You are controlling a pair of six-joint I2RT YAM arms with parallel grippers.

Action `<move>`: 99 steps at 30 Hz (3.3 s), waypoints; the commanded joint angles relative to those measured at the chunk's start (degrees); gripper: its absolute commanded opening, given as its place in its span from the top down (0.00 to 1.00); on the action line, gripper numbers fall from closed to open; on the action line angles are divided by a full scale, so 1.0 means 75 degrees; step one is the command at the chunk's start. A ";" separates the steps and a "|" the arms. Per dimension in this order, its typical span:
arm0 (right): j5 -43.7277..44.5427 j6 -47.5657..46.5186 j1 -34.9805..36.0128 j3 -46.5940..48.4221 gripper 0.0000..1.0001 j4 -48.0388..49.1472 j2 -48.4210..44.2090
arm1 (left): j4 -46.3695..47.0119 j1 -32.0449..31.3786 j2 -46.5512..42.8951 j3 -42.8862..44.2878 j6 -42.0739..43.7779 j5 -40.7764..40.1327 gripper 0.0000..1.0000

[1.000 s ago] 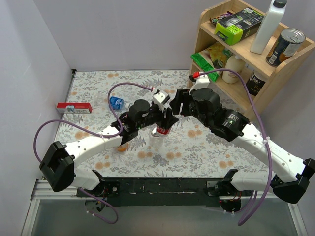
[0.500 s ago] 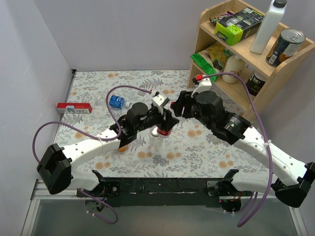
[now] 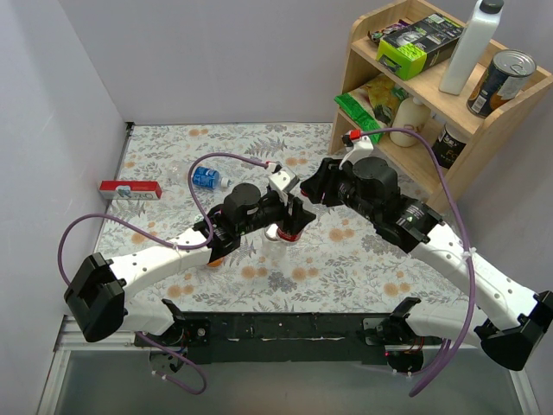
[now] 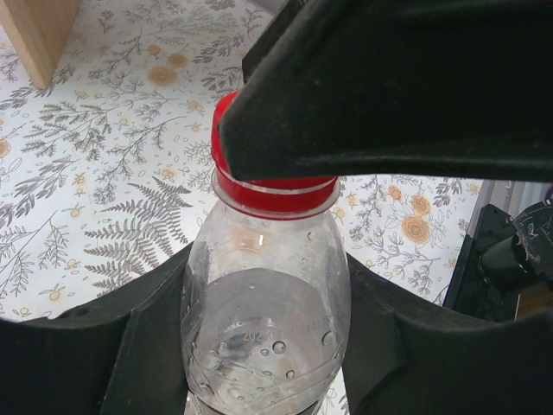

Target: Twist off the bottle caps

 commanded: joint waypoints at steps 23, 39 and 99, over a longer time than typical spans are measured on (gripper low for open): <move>-0.3238 -0.0594 -0.1038 -0.0810 0.85 0.0867 -0.0461 | 0.0690 0.0120 -0.0772 -0.0036 0.0086 0.1794 0.59; -0.6378 -0.2925 -0.1730 -0.0494 0.93 0.0762 -0.0672 | 0.1240 0.0871 -0.0467 0.0292 -0.0441 0.6037 0.60; -0.0822 -0.1086 0.0427 -0.1044 0.95 0.1921 -0.1164 | 0.0619 0.0250 -0.0619 0.0198 -0.0184 0.2789 0.60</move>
